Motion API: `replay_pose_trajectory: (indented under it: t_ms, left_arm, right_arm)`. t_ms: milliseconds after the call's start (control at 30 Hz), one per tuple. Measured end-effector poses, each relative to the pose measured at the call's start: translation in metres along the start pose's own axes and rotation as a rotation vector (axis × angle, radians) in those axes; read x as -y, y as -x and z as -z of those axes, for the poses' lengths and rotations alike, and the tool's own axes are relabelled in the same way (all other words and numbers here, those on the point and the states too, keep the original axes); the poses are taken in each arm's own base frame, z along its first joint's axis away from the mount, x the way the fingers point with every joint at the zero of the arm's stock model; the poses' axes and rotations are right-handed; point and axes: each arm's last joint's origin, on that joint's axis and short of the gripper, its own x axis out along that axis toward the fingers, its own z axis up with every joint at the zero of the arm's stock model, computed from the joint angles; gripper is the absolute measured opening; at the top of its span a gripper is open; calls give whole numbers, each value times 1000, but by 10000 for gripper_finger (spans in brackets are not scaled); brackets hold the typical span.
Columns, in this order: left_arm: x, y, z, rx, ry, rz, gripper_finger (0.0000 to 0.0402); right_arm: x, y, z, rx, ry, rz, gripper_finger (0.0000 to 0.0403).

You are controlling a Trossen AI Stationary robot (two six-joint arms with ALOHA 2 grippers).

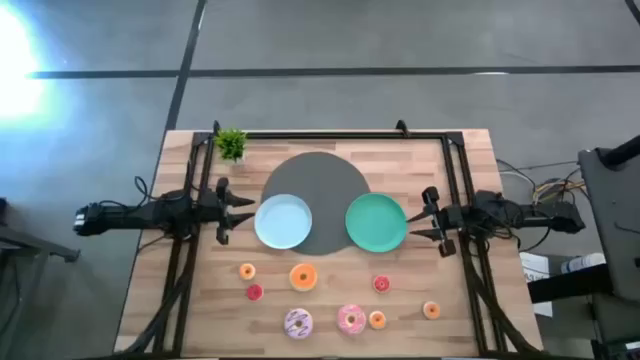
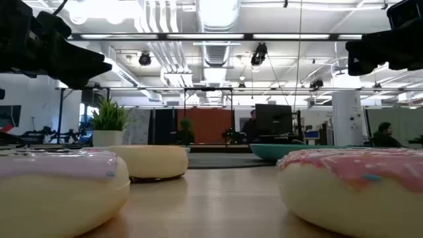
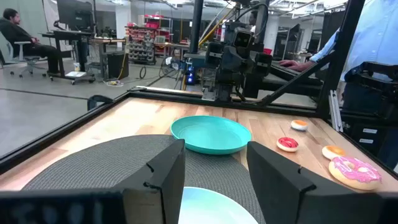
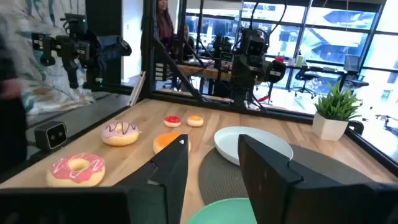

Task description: Pick & Place donuts

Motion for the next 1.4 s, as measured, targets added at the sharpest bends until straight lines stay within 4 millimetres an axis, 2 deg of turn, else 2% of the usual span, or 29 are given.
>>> replay_pose_trajectory:
  t_ms: [333,733,1167,1400]
  left_arm:
    - [0,0,0,0,0,0,147]
    - [0,0,0,0,0,0,147]
    - [0,0,0,0,0,0,147]
    - [0,0,0,0,0,0,147]
  right_arm:
    - [0,0,0,0,0,0,123]
    - [0,0,0,0,0,0,134]
    - [0,0,0,0,0,0,123]
    - [0,0,0,1,0,0,130]
